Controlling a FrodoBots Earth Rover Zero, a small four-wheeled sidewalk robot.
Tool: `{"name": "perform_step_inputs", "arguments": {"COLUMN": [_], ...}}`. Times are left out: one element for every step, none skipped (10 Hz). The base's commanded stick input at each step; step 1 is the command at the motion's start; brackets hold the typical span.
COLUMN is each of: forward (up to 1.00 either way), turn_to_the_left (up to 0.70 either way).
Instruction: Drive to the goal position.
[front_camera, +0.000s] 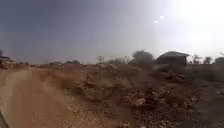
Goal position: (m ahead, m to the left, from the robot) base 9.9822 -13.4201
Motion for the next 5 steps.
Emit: {"name": "perform_step_inputs", "arguments": {"forward": [0.0, 0.0, 0.0, -0.05, -0.24], "turn_to_the_left": [-0.45, -0.34, -0.14, 0.02, 0.11]}}
